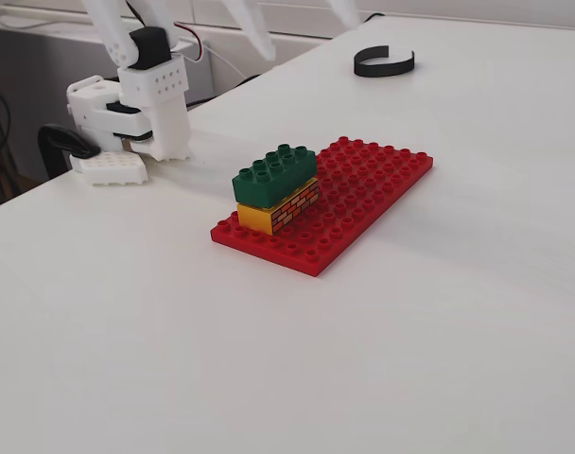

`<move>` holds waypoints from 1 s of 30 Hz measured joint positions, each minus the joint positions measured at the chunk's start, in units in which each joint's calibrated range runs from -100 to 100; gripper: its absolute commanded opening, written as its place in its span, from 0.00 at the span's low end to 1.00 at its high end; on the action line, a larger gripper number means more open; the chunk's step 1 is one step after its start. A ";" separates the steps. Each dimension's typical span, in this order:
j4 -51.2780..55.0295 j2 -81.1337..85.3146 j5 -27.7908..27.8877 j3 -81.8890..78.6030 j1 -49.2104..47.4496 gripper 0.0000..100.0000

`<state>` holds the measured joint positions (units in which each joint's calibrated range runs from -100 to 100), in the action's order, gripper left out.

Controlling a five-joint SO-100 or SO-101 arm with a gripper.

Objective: Grab the loose lego brick and stack it on top of the fixed one.

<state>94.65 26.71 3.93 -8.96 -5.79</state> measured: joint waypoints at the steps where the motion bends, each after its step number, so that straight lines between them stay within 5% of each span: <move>1: 0.60 3.14 0.05 0.18 -2.00 0.33; 5: -1.04 16.73 0.36 -2.79 -5.34 0.01; 6: -2.16 19.87 0.42 -4.77 -5.12 0.00; 20: -22.45 63.86 0.57 -52.23 1.48 0.01; 30: -25.22 72.02 0.36 -79.51 1.41 0.01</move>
<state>69.43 98.73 4.29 -88.47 -4.38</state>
